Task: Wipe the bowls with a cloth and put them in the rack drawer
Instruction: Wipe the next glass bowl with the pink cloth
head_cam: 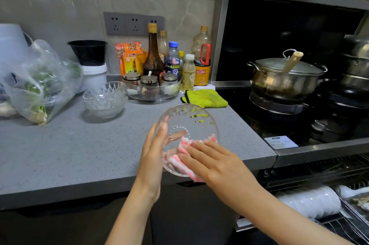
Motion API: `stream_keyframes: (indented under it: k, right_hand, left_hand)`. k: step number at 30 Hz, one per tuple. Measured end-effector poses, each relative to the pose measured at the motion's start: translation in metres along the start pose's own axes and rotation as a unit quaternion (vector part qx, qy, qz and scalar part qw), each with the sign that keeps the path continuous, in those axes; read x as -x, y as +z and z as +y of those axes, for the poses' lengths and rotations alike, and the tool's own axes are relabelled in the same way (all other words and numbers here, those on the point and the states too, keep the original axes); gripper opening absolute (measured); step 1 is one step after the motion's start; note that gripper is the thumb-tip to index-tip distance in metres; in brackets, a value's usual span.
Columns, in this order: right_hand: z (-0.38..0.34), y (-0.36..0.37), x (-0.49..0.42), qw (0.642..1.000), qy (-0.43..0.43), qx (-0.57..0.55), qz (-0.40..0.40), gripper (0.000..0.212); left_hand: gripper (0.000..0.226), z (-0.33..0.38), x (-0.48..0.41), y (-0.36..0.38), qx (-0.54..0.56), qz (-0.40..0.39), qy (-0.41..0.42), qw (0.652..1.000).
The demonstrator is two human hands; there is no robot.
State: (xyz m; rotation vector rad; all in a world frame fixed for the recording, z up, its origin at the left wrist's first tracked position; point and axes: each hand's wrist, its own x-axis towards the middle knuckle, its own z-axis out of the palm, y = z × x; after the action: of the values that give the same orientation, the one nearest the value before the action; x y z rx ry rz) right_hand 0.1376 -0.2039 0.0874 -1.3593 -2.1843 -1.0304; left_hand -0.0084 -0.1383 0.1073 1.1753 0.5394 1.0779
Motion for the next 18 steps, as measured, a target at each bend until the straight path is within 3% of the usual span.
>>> stream_keyframes:
  k: [4, 7, 9, 12, 15, 18]
  right_hand:
    - [-0.015, 0.001, -0.004, 0.998, 0.050, -0.031, 0.011, 0.022]
    - [-0.024, 0.001, -0.011, 0.993, 0.103, -0.053, 0.014, 0.032]
    - [-0.018, -0.001, -0.012, 0.994, 0.079, -0.070, 0.030, 0.023]
    - [0.002, 0.000, 0.001, 0.998, -0.007, -0.059, -0.036, 0.032]
    - [0.025, -0.004, 0.012, 0.988, -0.090, 0.046, -0.115, 0.044]
    - [0.042, -0.006, 0.018, 0.971, -0.140, 0.139, -0.132, 0.056]
  left_hand:
    - [0.055, -0.015, 0.009, 0.016, 0.007, 0.027, 0.015, 0.999]
    - [0.049, -0.021, 0.010, 0.024, 0.053, 0.037, 0.012, 0.998]
    - [0.043, -0.017, 0.006, 0.019, 0.041, 0.029, 0.007, 0.999]
    - [0.041, -0.009, -0.003, 0.004, -0.013, -0.001, -0.019, 1.000]
    - [0.046, -0.006, -0.007, -0.008, -0.065, -0.063, -0.058, 0.994]
    - [0.042, -0.004, -0.009, -0.011, -0.090, -0.117, -0.128, 0.981]
